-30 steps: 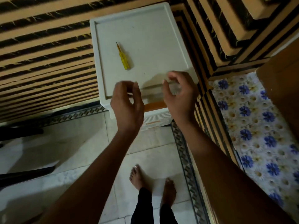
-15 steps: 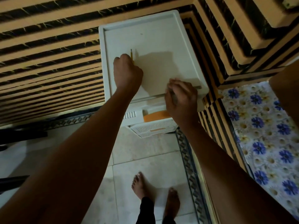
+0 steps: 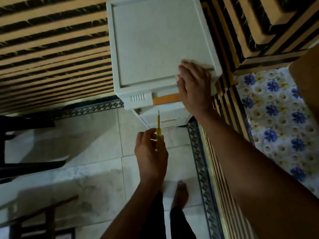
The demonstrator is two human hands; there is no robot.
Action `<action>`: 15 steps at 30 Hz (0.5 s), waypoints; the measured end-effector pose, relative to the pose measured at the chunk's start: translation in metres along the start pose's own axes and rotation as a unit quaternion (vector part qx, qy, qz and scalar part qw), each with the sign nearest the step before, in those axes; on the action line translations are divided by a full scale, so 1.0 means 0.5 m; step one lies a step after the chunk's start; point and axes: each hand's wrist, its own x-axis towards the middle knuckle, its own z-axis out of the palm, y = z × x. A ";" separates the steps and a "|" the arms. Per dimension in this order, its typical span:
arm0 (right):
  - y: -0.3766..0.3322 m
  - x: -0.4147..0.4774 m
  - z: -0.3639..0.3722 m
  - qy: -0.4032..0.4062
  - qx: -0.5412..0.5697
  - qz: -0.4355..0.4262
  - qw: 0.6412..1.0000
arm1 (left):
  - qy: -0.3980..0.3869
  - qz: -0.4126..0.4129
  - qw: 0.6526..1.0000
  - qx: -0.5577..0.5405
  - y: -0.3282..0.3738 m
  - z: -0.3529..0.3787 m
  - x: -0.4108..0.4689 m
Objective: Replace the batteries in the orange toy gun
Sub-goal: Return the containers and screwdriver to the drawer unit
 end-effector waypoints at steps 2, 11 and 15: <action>0.004 -0.009 -0.004 -0.015 -0.020 -0.013 1.000 | -0.013 -0.035 0.999 0.013 -0.030 0.021 -0.008; 0.021 -0.019 0.013 0.017 -0.049 -0.039 0.998 | -0.026 -0.079 0.989 0.124 -0.127 0.144 0.195; 0.025 -0.025 0.020 0.023 -0.057 -0.042 0.997 | -0.015 -0.092 0.986 0.140 -0.134 0.190 0.292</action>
